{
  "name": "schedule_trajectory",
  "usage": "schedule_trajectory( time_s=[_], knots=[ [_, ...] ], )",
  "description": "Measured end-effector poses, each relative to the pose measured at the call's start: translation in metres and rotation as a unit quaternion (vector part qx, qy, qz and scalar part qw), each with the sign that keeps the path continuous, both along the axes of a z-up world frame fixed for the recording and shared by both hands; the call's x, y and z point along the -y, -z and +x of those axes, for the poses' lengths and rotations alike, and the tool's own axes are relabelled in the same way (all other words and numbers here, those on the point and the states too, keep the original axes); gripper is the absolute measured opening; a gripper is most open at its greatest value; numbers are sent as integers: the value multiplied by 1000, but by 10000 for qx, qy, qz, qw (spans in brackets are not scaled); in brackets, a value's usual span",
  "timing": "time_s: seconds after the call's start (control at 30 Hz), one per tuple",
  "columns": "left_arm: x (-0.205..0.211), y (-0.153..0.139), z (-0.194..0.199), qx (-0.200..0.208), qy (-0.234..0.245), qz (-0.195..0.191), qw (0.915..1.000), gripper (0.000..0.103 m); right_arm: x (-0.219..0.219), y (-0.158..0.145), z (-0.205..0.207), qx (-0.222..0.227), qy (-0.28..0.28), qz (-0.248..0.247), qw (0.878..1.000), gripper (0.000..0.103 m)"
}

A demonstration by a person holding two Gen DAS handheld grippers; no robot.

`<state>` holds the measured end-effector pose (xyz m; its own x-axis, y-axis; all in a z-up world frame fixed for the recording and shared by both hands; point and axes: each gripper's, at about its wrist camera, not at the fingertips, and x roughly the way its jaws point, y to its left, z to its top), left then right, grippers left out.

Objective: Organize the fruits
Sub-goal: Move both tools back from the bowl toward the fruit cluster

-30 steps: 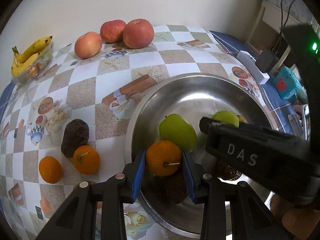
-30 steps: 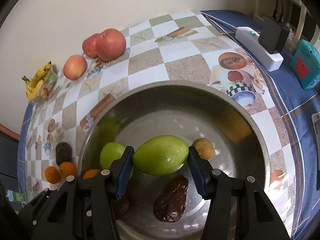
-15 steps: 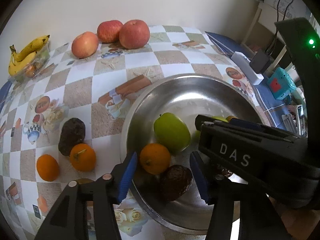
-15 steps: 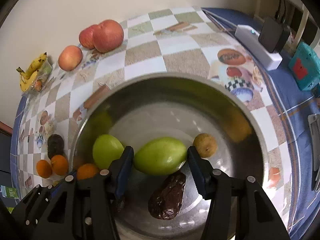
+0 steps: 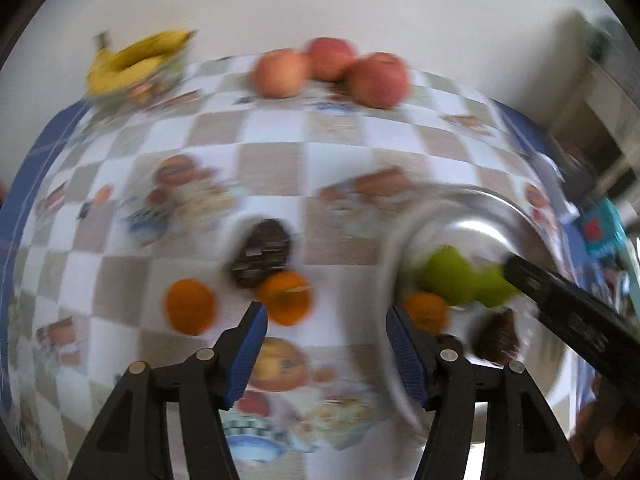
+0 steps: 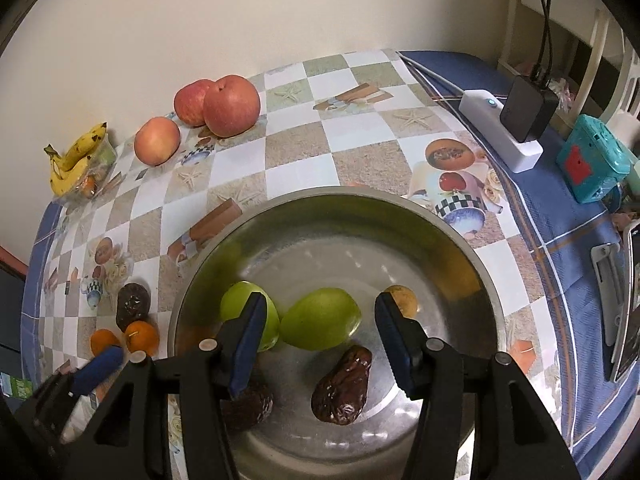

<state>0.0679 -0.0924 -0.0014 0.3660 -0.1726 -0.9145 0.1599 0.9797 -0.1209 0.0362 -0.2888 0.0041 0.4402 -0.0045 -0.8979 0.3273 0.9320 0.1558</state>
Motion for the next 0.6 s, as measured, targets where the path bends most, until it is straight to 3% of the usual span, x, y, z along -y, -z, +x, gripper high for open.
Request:
schedule_trajectory(
  time_s=[0.13, 0.23, 0.3, 0.43, 0.6],
  knots=[
    [-39, 1, 11, -9, -664, 28, 9978, 86, -12, 0, 2, -16, -166, -70, 9998, 58],
    [-68, -2, 15, 62, -1139, 11, 9935, 103, -25, -1, 3, -11, -337, -162, 9993, 80],
    [-84, -5, 17, 150, -1411, 51, 9899, 103, -33, -2, 4, 29, -446, -193, 9988, 85],
    [-112, -6, 19, 258, -1780, 60, 9837, 103, -54, -7, 5, 271, -650, -244, 9972, 86],
    [-129, -5, 21, 333, -1897, -65, 9813, 103, -84, -11, 11, 479, -1056, 84, 9932, 86]
  ],
)
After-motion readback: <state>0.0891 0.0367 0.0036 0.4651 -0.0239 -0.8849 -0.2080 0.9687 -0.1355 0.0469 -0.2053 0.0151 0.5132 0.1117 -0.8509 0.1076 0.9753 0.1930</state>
